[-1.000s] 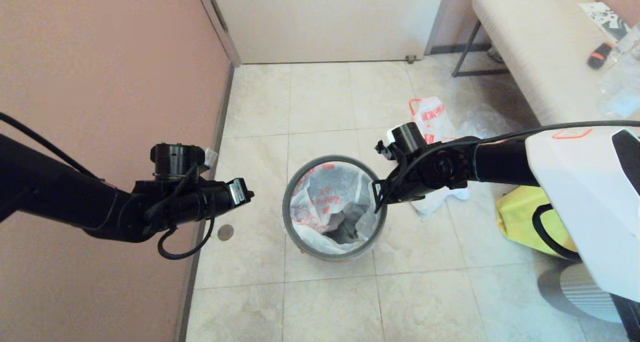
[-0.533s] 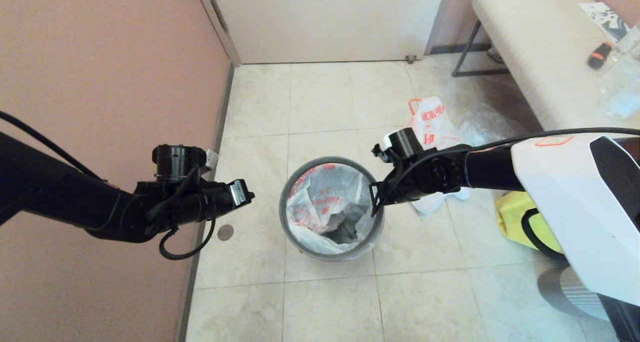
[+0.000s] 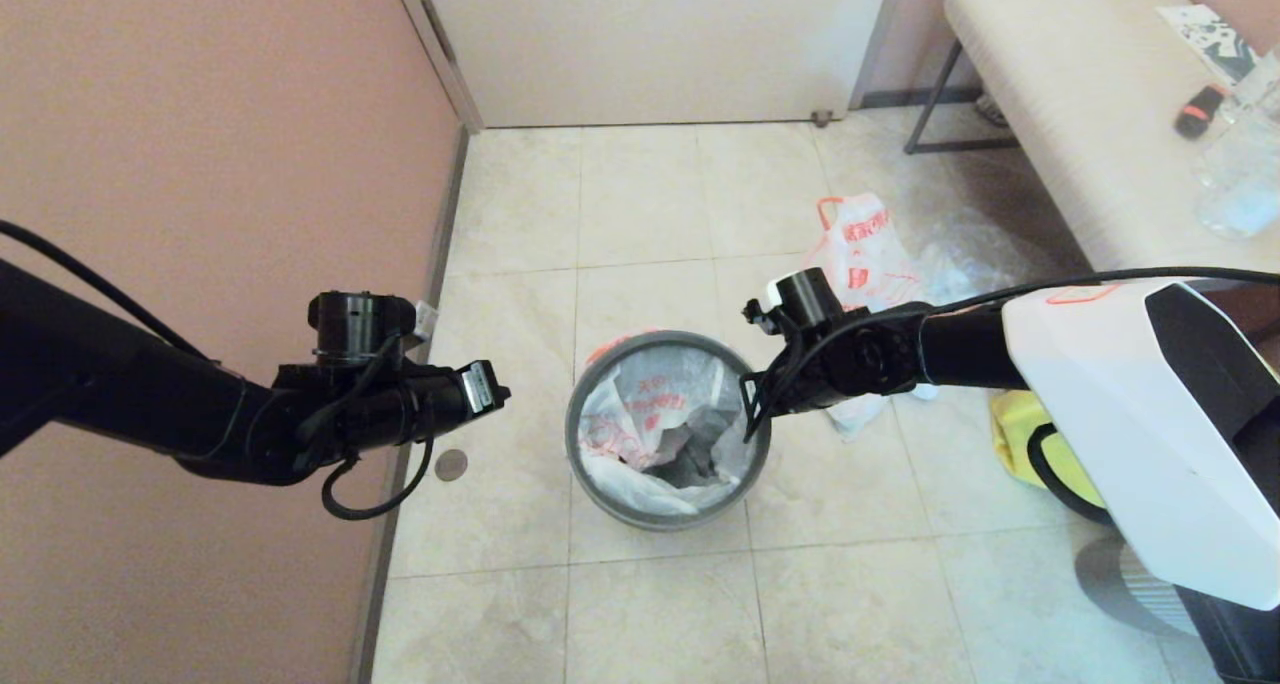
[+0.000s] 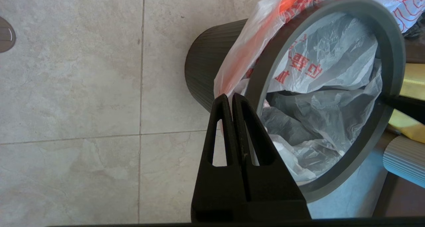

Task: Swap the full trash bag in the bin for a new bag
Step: Place the trash can ring on the trash can

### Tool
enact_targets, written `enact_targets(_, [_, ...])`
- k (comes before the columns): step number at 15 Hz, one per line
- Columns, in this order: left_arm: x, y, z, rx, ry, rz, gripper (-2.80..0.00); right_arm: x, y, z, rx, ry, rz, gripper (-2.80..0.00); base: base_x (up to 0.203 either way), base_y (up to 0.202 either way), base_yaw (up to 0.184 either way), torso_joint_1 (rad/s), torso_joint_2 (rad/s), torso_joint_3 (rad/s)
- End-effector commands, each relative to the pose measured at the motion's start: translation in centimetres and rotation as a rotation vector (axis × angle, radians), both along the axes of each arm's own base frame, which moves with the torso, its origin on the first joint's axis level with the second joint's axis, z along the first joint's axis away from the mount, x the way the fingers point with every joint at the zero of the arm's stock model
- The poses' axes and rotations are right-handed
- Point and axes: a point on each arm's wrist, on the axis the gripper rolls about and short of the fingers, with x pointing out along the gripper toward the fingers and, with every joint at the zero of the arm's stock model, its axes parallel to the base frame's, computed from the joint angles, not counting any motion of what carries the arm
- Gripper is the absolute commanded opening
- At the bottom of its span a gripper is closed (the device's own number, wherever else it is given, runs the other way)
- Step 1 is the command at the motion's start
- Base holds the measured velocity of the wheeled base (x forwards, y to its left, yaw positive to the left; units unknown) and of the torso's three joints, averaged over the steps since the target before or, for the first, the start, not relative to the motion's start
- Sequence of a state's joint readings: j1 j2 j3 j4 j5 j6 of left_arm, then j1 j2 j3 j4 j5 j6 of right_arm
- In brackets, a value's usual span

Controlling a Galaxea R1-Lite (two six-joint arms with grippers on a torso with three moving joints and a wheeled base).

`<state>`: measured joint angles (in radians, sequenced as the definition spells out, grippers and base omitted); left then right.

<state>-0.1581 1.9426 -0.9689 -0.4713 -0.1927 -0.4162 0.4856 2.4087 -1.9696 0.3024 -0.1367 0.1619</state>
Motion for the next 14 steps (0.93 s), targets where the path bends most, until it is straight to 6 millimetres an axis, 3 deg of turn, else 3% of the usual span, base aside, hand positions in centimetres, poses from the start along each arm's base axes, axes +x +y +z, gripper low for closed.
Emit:
enact_targets(1, [0.1, 0.0, -0.1, -0.002, 0.002, 0.001, -2.8, 0.2, -0.3, -0.3, -0.005, 0.003, -0.009, -2.8, 0.0, 0.0, 0.0, 0.0, 0.0, 0.0])
enact_targets(6, [0.2, 0.0, -0.4, 0.0, 0.01, 0.0, -2.8, 0.9, 0.0, -1.7, -0.04, -0.019, -0.012, -2.8, 0.0, 0.0, 0.0, 0.0, 0.0, 0.0])
enact_targets(14, [0.2, 0.0, -0.5, 0.001, 0.012, 0.0, -2.8, 1.0, 0.3, -2.4, -0.057, -0.021, 0.007, -2.8, 0.0, 0.0, 0.0, 0.0, 0.0, 0.0])
